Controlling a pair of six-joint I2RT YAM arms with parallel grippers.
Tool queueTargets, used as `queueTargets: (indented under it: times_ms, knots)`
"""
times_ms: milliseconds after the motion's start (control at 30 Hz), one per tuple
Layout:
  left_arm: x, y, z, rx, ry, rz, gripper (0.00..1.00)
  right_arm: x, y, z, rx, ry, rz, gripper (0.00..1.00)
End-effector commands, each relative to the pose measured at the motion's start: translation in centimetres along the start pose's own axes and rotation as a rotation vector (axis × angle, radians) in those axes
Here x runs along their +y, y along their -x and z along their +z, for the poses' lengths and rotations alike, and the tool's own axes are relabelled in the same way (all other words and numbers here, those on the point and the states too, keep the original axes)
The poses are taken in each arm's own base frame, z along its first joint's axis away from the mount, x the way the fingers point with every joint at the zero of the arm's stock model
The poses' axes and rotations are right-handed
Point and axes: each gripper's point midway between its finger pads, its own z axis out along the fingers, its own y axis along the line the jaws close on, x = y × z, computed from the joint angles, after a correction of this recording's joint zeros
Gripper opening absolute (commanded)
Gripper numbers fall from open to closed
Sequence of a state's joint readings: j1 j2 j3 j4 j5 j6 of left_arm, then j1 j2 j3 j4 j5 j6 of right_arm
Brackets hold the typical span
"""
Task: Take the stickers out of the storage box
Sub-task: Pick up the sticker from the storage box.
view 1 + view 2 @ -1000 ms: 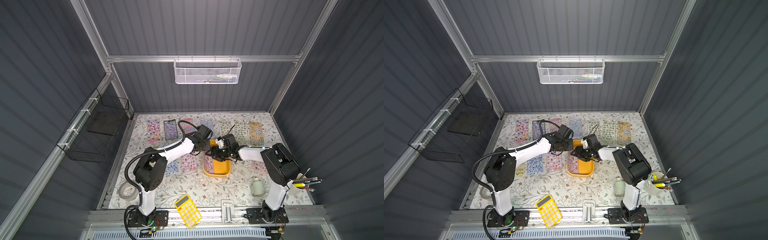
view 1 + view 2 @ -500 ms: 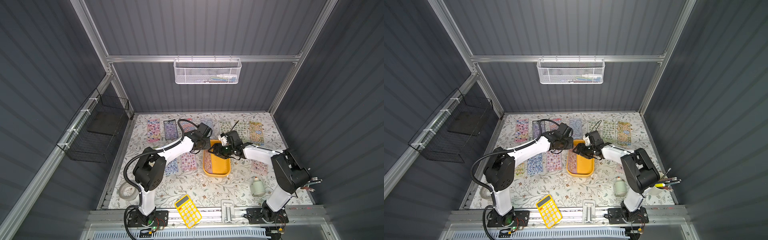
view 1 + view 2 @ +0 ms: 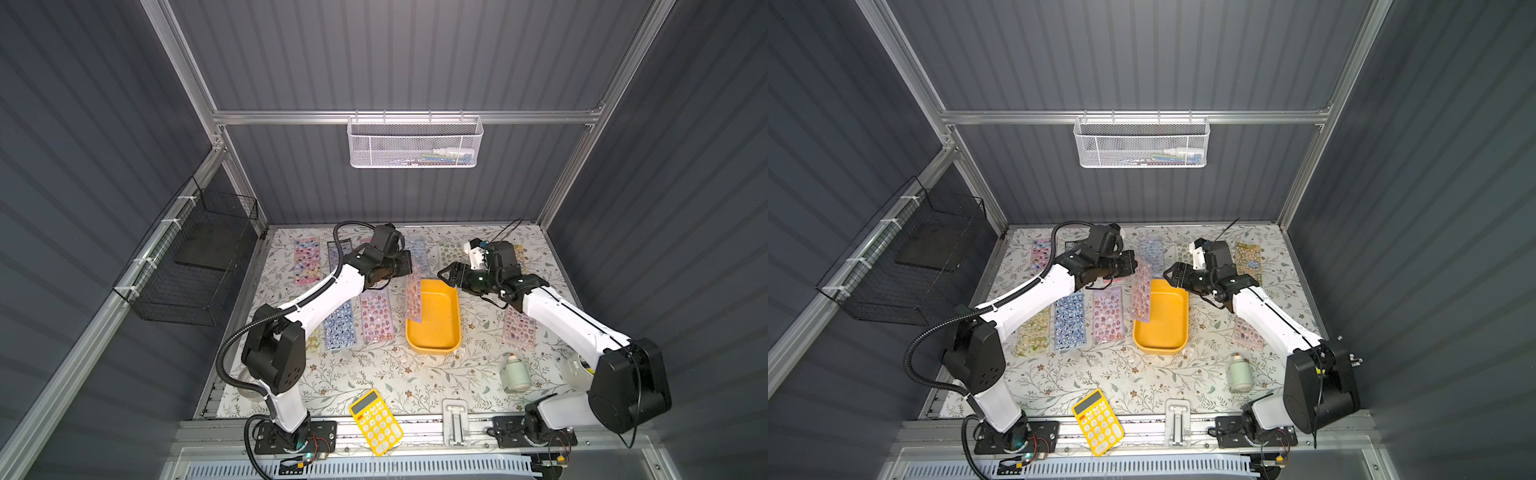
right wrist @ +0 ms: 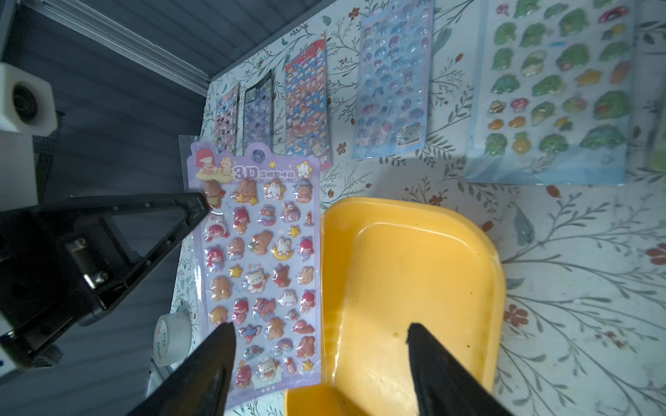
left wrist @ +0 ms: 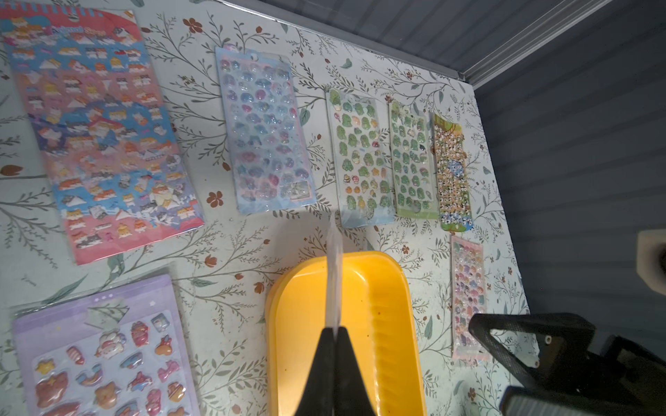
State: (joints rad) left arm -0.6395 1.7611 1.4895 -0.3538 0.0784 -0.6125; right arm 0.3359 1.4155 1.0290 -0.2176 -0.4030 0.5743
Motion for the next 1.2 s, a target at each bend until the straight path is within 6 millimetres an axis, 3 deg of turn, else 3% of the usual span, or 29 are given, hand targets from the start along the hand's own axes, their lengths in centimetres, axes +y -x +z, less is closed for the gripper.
queueTargets:
  times_ms: [0, 233, 267, 300, 467, 633, 767, 967, 1067, 1167]
  knots:
    - [-0.6, -0.4, 0.8, 0.021, -0.040, 0.008, 0.00, -0.9, -0.6, -0.1, 0.020, -0.035, -0.009, 0.76]
    - [-0.4, -1.8, 2.6, 0.070, -0.074, -0.043, 0.00, -1.0, -0.8, 0.0, 0.025, -0.032, 0.001, 0.78]
    - [-0.6, -1.7, 2.5, 0.067, -0.083, -0.040, 0.00, -1.1, -0.6, -0.2, 0.019, -0.044, -0.002, 0.84]
    - [-0.8, -1.4, 2.3, 0.061, -0.089, -0.037, 0.00, -1.1, -0.3, -0.5, 0.010, -0.055, -0.013, 0.99]
    - [-2.0, 0.7, 0.6, 0.020, -0.169, -0.010, 0.00, -1.7, 1.7, -2.9, -0.091, -0.128, -0.047, 0.99]
    - [-4.9, 2.6, -1.9, -0.013, -0.346, 0.047, 0.00, -3.5, 3.9, -6.3, -0.242, -0.215, -0.027, 0.99]
    - [-6.4, 4.2, -4.0, -0.052, -0.430, 0.088, 0.00, -4.4, 5.2, -8.6, -0.293, -0.181, 0.029, 0.99]
    - [-7.4, 6.8, -6.6, -0.118, -0.522, 0.103, 0.00, -2.7, 7.6, -12.7, -0.466, 0.038, 0.106, 0.99]
    - [-8.4, 7.3, -6.9, -0.113, -0.589, 0.103, 0.00, -0.7, 7.6, -13.3, -0.476, 0.129, 0.018, 0.99]
    - [-9.3, 7.6, -6.9, -0.103, -0.656, 0.099, 0.00, -0.7, 7.3, -13.1, -0.443, 0.120, 0.026, 0.99]
